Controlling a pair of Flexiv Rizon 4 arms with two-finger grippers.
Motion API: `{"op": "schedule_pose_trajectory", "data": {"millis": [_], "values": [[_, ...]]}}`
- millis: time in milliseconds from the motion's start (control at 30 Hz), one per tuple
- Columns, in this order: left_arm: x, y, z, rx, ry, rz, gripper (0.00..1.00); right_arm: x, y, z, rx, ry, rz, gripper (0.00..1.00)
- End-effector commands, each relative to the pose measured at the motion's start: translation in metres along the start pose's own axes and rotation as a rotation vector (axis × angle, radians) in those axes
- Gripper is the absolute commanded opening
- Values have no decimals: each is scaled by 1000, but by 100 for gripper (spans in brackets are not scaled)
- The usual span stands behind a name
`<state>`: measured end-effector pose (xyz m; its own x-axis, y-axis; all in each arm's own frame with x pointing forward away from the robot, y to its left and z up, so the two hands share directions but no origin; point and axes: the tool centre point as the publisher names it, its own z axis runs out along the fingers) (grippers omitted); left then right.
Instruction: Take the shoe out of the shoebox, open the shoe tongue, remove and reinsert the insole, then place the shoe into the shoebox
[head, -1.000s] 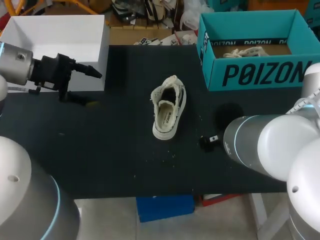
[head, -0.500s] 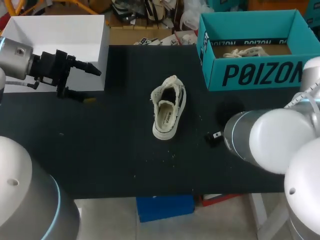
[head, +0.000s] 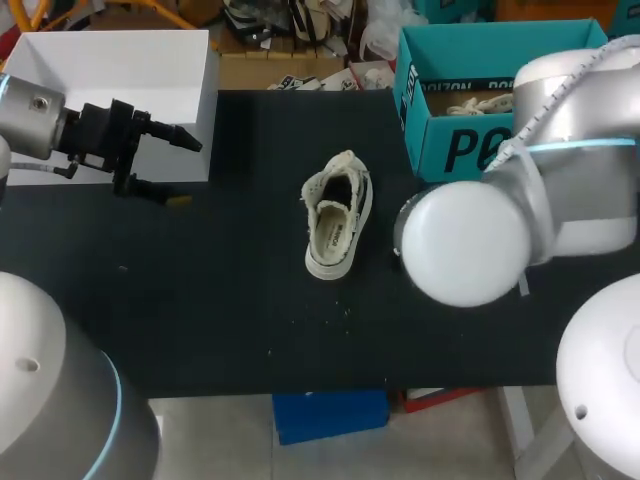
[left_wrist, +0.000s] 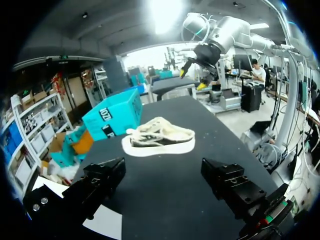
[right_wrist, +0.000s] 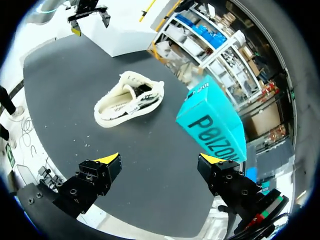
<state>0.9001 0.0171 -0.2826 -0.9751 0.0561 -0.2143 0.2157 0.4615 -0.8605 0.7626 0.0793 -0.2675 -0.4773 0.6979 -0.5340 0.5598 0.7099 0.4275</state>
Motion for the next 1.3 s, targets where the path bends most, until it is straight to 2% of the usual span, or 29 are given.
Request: {"op": "schedule_pose_trajectory", "data": {"millis": [33,167,400,600,800,833,933,967,1067,1133,1200,1300], "values": [[1,0,1,-2,-3,2,100,25,12,5,65,-180,-19,100],[1,0,1,-2,-3,2,100,25,12,5,65,-180,-19,100],[1,0,1,-2,-3,2,100,34,40,34,134,-32,152,100],[1,0,1,-2,-3,2,100,27,64,52,147,40,234,100],[1,0,1,-2,-3,2,100,15,79,68,141,68,294,100],[1,0,1,-2,-3,2,100,13,79,71,139,71,311,92],[1,0,1,-2,-3,2,100,8,81,79,138,76,357,91],[1,0,1,-2,-3,2,100,7,81,82,139,77,371,85],[1,0,1,-2,-3,2,100,7,86,90,138,84,389,48],[1,0,1,-2,-3,2,100,9,91,95,139,90,396,50],[1,0,1,-2,-3,2,100,10,94,99,140,92,406,69],[1,0,1,-2,-3,2,100,13,100,105,146,110,443,68]]}}
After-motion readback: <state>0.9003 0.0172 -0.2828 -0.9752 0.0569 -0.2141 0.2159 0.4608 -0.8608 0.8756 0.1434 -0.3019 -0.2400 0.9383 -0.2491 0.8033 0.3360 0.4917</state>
